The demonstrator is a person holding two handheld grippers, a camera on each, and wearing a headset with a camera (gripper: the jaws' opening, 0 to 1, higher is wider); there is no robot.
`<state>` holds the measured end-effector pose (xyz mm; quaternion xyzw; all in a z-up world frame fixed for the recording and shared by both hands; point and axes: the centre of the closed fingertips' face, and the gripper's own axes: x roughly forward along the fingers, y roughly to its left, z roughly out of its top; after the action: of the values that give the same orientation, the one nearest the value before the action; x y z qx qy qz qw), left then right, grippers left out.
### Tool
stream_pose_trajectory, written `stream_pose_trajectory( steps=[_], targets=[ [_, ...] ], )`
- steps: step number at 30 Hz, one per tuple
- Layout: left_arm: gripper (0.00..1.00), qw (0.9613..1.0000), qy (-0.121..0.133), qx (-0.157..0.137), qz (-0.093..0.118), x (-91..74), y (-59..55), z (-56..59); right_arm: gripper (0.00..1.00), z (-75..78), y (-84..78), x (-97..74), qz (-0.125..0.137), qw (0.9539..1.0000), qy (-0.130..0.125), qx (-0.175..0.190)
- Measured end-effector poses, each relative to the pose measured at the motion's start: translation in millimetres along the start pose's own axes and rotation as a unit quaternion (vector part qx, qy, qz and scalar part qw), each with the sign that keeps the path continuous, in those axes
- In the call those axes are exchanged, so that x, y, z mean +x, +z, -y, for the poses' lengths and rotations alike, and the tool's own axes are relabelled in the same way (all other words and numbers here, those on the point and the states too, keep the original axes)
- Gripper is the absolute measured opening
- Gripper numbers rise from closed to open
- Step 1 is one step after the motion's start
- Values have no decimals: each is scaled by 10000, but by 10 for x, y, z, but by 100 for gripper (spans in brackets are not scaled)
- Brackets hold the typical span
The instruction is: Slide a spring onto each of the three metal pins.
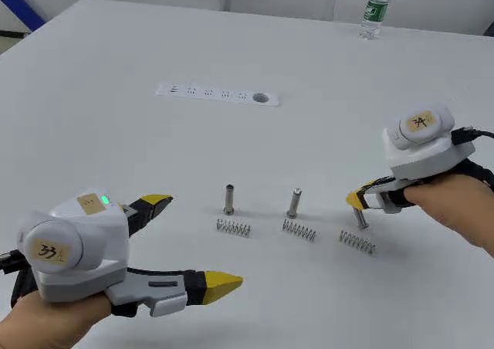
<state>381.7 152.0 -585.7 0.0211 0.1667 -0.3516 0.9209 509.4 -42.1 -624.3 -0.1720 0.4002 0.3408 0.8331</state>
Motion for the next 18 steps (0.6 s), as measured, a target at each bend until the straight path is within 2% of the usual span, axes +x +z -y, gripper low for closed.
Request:
stream_pose_trajectory(
  steps=[18],
  targets=[
    [99, 10000, -14, 34, -21, 3, 5, 15, 9, 30, -28, -81, 284, 9994, -69, 167]
  ],
)
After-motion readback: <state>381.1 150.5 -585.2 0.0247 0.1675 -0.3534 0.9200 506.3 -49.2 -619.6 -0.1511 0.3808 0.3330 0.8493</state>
